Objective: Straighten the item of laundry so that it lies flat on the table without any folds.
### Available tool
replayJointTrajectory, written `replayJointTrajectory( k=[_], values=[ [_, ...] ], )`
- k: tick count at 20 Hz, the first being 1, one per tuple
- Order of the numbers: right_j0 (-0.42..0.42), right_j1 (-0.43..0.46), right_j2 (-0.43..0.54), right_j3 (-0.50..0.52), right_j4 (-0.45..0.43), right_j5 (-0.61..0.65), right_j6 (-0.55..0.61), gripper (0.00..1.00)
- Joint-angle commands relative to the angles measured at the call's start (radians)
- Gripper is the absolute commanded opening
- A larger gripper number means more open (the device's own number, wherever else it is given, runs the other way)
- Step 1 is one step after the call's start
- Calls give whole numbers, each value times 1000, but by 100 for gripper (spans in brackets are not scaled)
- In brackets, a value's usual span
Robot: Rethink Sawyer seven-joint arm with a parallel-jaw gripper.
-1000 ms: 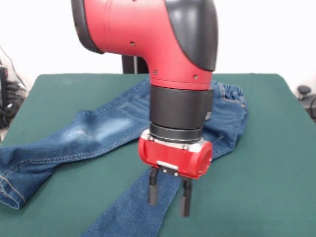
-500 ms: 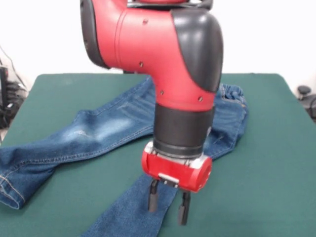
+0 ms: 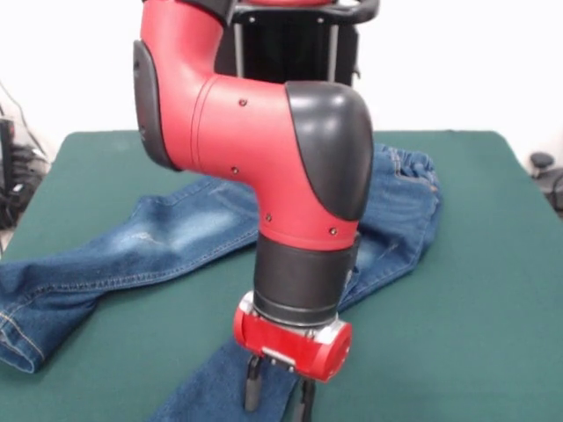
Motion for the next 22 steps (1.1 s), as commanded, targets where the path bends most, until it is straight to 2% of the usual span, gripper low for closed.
replayJointTrajectory(
  k=[1, 6, 7, 13, 22],
  values=[
    [-4, 235, 63, -67, 20, -16, 126, 100],
    [5, 253, 40, -108, 1, 17, 114, 100],
    [17, 259, 15, -124, -15, 19, 109, 0],
    [11, 259, 27, -131, 9, 90, 118, 0],
    [7, 229, 40, -91, 12, 105, 129, 0]
  ],
)
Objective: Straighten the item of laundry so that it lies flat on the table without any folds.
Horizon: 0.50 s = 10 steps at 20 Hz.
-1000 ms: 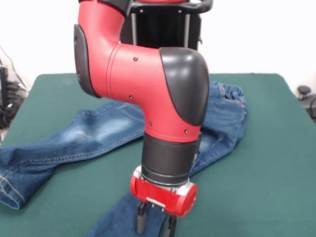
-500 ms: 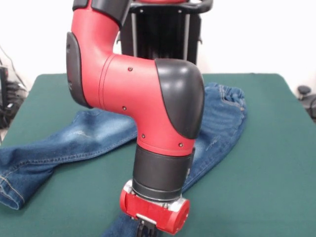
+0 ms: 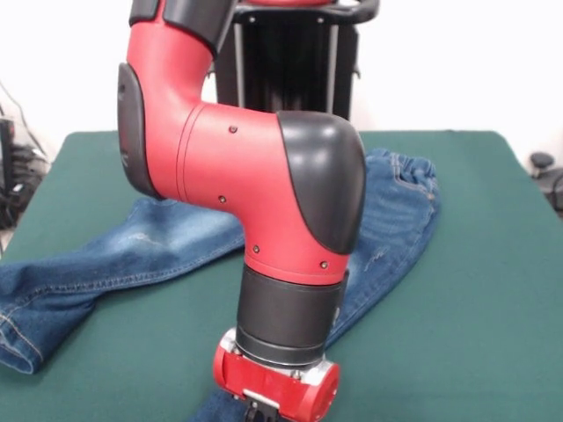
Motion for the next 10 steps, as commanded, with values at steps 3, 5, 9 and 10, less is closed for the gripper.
replayJointTrajectory(
  k=[3, 5, 9, 10],
  values=[
    [7, 86, 73, 130, 7, 155, 120, 0],
    [-3, 41, 82, 175, 1, 181, 101, 0],
    [-29, -51, 93, 254, -26, 229, 41, 0],
    [-37, -71, 94, 270, -31, 250, 26, 0]
  ],
)
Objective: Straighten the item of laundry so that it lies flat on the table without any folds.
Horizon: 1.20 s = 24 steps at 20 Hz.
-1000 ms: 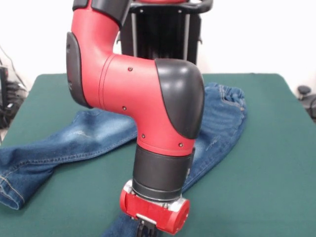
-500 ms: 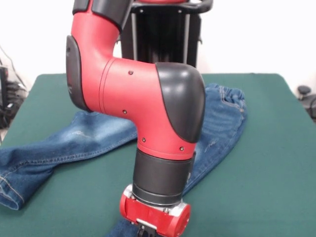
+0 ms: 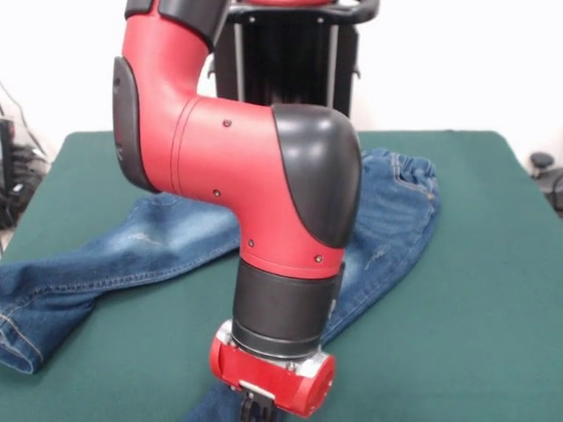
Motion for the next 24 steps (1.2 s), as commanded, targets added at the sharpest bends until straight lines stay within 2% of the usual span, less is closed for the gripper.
replayJointTrajectory(
  k=[1, 8, 15, 24],
  values=[
    [-37, -64, 89, 250, -36, 237, 8, 0],
    [-90, -142, 116, 321, -80, 265, -56, 0],
    [-151, -140, 197, 351, -114, 210, -81, 0],
    [-182, -138, 246, 353, -160, 199, -61, 0]
  ],
)
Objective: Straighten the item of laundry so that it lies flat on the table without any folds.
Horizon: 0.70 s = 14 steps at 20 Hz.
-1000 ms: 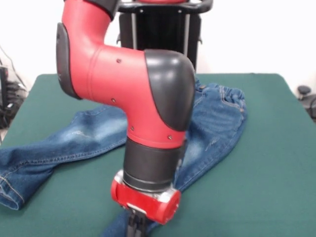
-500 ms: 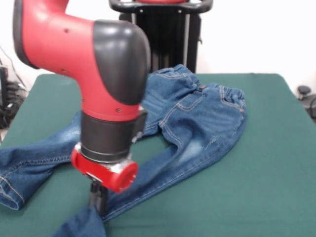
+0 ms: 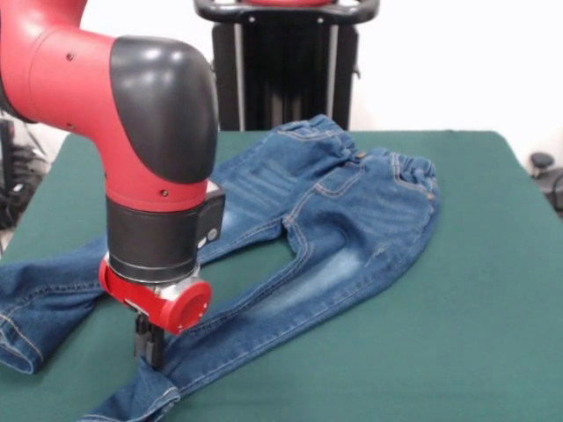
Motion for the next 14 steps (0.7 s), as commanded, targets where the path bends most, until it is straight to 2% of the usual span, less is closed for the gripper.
replayJointTrajectory(
  k=[1, 5, 14],
  values=[
    [4, 22, 165, 146, -58, 69, -61, 0],
    [0, 9, 160, 163, -84, 60, -49, 0],
    [-39, -96, 143, 256, -140, 94, -78, 0]
  ],
)
